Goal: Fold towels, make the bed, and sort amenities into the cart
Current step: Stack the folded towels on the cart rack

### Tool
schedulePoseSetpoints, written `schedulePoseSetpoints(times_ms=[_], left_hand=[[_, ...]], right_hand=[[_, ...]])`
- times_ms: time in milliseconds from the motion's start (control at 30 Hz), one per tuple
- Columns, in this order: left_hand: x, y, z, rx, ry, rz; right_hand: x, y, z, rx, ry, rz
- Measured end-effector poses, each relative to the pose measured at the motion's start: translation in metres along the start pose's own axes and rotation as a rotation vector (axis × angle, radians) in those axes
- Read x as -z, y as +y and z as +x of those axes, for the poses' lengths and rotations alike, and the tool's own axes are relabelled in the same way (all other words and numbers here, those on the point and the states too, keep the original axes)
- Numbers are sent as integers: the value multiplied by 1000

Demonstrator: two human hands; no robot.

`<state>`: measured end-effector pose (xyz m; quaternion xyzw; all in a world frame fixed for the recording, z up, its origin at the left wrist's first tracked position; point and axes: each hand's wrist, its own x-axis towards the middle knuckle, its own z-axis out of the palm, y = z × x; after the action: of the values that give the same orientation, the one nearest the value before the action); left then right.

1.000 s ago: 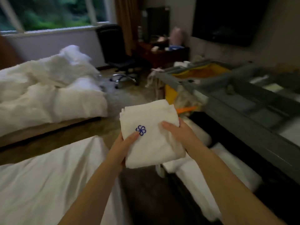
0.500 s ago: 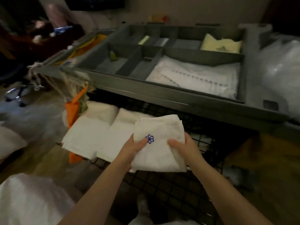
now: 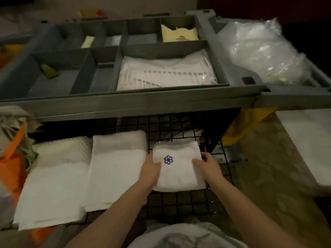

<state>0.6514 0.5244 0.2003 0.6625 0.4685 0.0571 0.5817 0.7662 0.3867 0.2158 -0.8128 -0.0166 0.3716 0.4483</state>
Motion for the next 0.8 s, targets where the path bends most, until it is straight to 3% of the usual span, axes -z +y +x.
schedulePoseSetpoints(times_ms=[233,500,667,800], left_hand=[[-4,-26,-7,-28,-77,135],[-1,-35,-37,-71,-49,370],[13,-50,-87,-420,8,405],[48,-90,-124,-649,250,404]], right_hand=[[-13,24,-29,-62,104,-1],[-30,49,-45,45,149,-188],[-54,59,-83,391,402,-351],[-96,72,-120,701,355,-343]])
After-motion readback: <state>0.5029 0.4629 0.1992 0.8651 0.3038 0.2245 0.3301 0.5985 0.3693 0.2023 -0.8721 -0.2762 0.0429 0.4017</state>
